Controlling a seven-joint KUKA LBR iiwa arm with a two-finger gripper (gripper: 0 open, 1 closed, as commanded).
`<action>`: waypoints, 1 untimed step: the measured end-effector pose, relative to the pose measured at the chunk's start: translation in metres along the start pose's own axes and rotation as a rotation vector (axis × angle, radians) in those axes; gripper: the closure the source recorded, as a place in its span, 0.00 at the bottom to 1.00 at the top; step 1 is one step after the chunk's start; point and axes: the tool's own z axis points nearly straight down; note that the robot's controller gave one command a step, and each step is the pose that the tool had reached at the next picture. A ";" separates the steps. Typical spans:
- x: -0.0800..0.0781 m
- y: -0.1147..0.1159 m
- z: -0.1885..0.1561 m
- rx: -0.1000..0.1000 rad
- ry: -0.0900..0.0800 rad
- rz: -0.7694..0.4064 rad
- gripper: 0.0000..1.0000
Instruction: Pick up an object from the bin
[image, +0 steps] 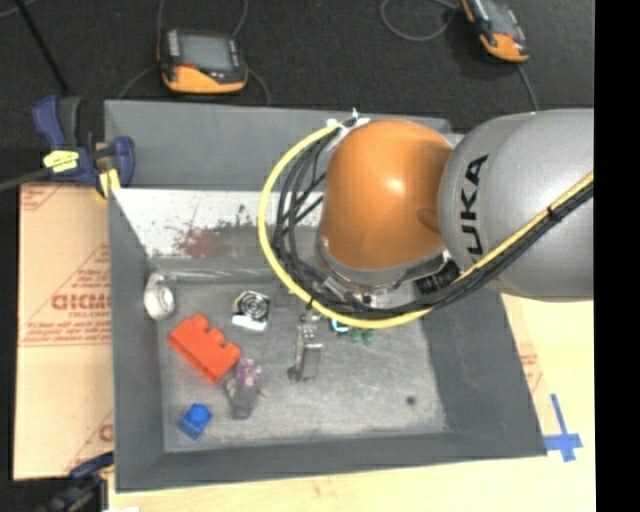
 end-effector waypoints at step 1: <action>0.020 0.025 0.173 0.001 -0.014 -0.338 0.00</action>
Offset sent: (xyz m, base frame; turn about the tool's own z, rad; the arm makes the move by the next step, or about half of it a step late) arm -0.0239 0.0257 -0.1738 -0.3411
